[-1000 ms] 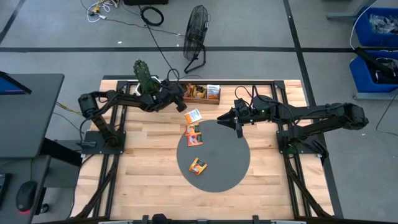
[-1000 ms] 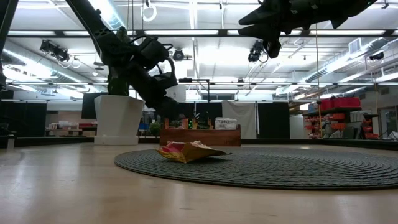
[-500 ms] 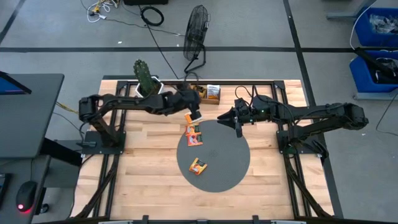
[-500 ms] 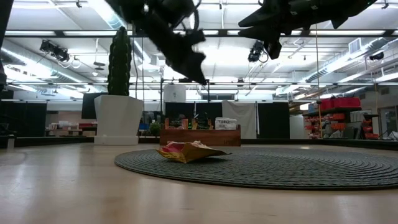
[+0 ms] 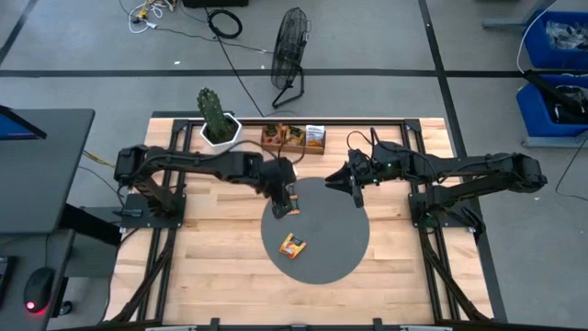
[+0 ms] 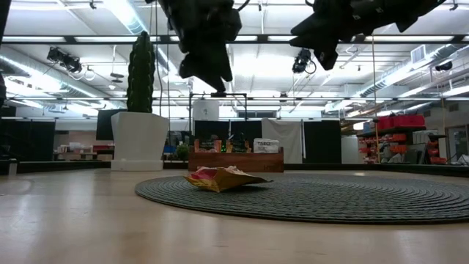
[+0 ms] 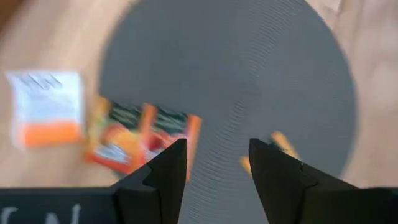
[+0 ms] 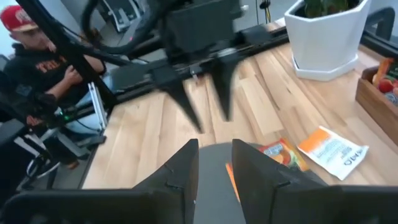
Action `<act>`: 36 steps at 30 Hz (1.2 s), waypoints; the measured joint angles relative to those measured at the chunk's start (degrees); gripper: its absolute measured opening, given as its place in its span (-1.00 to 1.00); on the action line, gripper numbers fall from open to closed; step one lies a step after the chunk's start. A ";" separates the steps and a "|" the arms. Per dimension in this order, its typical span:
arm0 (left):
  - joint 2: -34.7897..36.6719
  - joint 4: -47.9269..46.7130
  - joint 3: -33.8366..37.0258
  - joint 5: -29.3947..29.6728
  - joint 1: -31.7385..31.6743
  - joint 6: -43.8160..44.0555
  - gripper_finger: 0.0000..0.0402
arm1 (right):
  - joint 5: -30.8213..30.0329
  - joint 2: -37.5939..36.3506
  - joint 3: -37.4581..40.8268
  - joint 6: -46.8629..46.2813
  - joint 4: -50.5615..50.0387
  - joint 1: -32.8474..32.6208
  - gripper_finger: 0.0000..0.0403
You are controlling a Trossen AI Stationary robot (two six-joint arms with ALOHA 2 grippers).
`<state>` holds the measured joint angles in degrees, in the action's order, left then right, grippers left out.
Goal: Pick & Place Tea
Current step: Put the yellow tea bag into the middle section of the wooden organizer
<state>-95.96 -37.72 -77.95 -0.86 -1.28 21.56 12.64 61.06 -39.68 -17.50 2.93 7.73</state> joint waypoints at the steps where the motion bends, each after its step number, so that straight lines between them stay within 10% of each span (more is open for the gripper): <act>1: 0.00 -0.08 0.00 -0.31 0.80 3.06 -0.12 | 0.00 0.00 0.00 0.05 -0.19 0.00 -0.49; 11: -2.38 -0.13 0.00 -5.36 6.22 31.28 0.11 | 0.52 0.00 0.00 0.55 -1.80 -2.69 -0.49; 36: -19.46 4.68 0.17 -9.49 16.33 45.44 0.24 | -1.70 -0.11 0.02 0.00 -7.26 -11.42 -0.49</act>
<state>-115.42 -33.03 -77.78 -10.35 15.05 66.99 10.94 60.95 -39.66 -17.50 -4.33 -3.69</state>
